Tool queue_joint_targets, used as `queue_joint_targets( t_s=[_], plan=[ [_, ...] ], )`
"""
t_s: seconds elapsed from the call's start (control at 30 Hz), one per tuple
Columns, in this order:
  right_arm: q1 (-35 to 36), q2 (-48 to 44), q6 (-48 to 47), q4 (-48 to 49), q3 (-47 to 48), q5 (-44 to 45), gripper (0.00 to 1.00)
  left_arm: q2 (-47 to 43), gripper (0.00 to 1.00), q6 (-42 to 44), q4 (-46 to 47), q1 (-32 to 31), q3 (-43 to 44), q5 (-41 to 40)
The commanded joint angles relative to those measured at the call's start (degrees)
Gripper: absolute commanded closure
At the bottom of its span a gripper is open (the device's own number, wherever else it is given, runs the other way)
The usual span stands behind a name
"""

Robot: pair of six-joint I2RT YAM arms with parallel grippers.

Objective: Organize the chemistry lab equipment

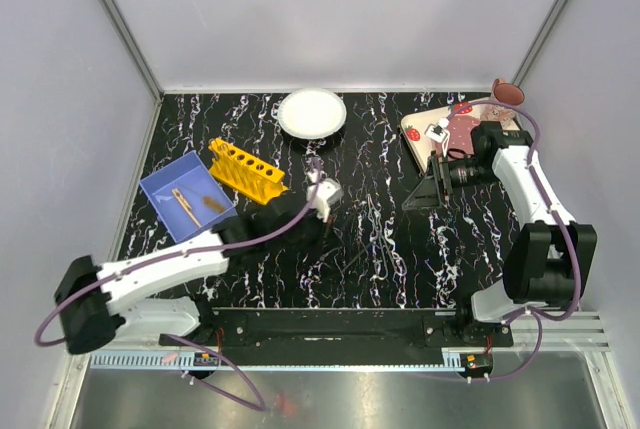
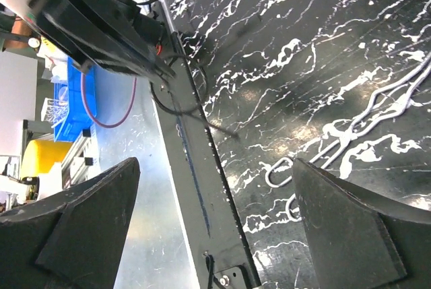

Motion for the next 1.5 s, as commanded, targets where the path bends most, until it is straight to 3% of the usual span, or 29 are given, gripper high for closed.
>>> queue_joint_targets(
  t_s=[0.0,0.27,0.47,0.63,1.0,1.47],
  plan=[
    [-1.8,1.5,-0.6,4.4,-1.4,-0.1,0.0,-12.5,1.0,-4.8,-2.2,2.2,-4.3,-15.1],
    [-4.3,5.0,2.4,7.5,-3.8,2.0,0.0,-28.6,1.0,-8.4,-7.1,16.7,-8.6,-17.8],
    [-4.3,4.1,4.1,9.7,-4.4,3.8,0.0,-31.7,1.0,-8.6,-13.7,24.9,-5.9,-22.2],
    [-4.3,2.8,5.8,11.9,-5.4,5.6,0.0,-30.9,1.0,-7.9,-16.6,31.2,-3.1,-24.0],
    [-4.3,2.2,6.7,12.9,-5.8,6.7,0.0,-28.9,1.0,-9.3,-17.5,41.2,-2.2,-19.8],
    [-4.3,1.9,7.2,13.4,-6.0,7.5,0.0,-18.7,1.0,-10.2,-17.5,57.3,1.4,-15.1]
  ],
)
